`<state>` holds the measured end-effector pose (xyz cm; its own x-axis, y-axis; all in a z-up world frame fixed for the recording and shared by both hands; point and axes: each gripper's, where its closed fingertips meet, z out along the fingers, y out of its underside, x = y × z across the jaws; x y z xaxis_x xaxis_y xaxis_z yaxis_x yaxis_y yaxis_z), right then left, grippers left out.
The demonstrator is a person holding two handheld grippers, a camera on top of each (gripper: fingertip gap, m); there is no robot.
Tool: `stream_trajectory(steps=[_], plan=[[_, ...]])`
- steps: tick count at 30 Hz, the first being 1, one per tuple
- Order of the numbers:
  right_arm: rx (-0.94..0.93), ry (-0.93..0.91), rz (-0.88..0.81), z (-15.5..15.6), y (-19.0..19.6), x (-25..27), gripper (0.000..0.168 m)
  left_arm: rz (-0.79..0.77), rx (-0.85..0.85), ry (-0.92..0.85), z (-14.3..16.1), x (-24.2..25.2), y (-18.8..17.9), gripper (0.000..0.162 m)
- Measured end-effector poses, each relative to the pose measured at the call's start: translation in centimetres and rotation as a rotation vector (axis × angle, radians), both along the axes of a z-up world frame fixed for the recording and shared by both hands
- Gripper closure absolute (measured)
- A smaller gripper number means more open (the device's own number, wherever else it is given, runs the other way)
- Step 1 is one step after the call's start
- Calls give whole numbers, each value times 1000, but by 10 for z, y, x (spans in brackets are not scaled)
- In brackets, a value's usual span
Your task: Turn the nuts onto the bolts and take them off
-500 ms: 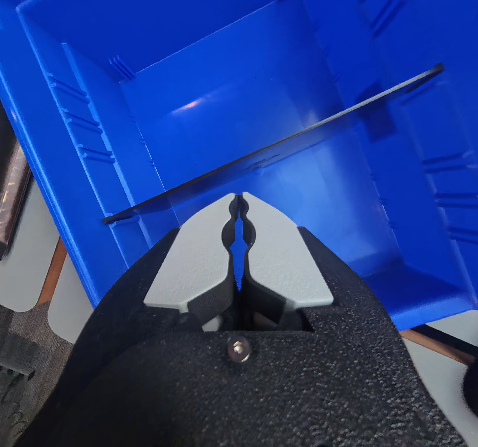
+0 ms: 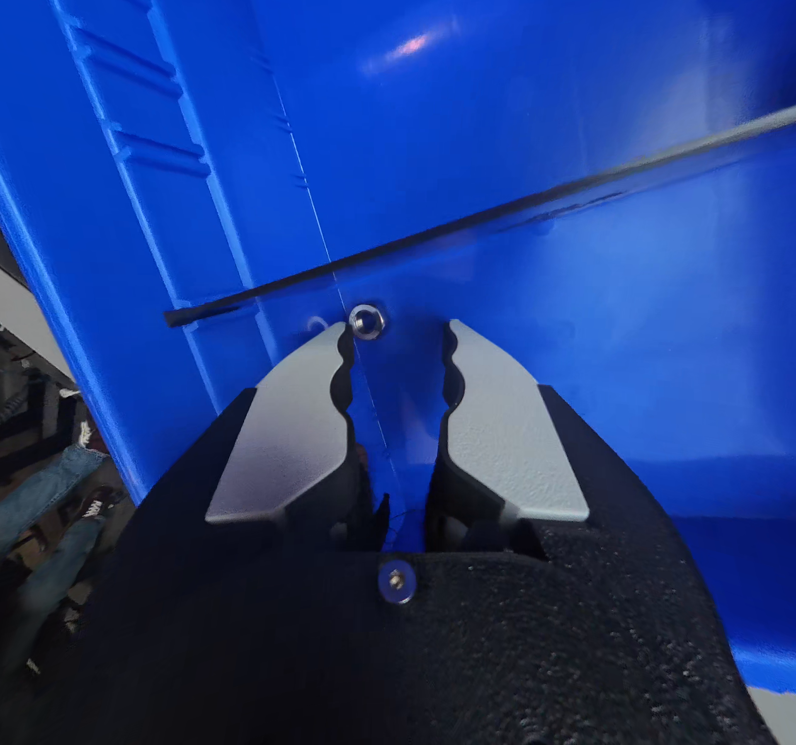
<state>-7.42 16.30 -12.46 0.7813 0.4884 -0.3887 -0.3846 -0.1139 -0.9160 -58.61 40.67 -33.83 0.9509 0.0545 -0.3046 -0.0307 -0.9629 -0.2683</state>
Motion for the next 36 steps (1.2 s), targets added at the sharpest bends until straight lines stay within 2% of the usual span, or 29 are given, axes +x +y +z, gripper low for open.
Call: stream_trajectory(steps=[2,3,4,5,6,7,9,11,13,18,21,27,30,33,36], plan=[[-3,1,-10,-1,1,5,151,-11,35,-39,-4,6,9,141],[-5,5,-14,-2,1,7,151,-30,38,-102,-7,14,11,157],[-5,11,-17,-3,2,9,151,-41,35,-142,-8,19,11,160],[-6,18,-20,-4,2,11,151,-61,14,-201,-8,27,8,154],[-6,26,-20,-5,3,12,151,-86,-27,-260,-6,36,1,138],[-7,34,-18,-5,4,13,151,-105,-45,-258,-2,38,-3,129],[-5,53,-6,-6,6,12,151,-111,5,-152,18,30,-2,126],[-6,58,7,-8,7,9,151,-115,33,-84,35,24,1,127],[-9,59,15,-10,8,7,151,-95,11,-34,39,16,3,137],[-3,66,-3,-11,5,12,152,-65,-135,102,18,-3,2,153],[0,65,-27,-12,4,19,154,-35,-146,140,6,-10,5,156],[-15,77,-30,-17,6,24,156,-2,-136,282,1,-29,5,162],[-16,82,-26,-18,9,23,156,-30,-180,247,-1,-22,1,162],[-23,88,-17,-21,11,21,156,-98,-115,67,7,6,6,162],[-21,93,-11,-21,12,19,155,-134,-103,153,32,5,5,162]])
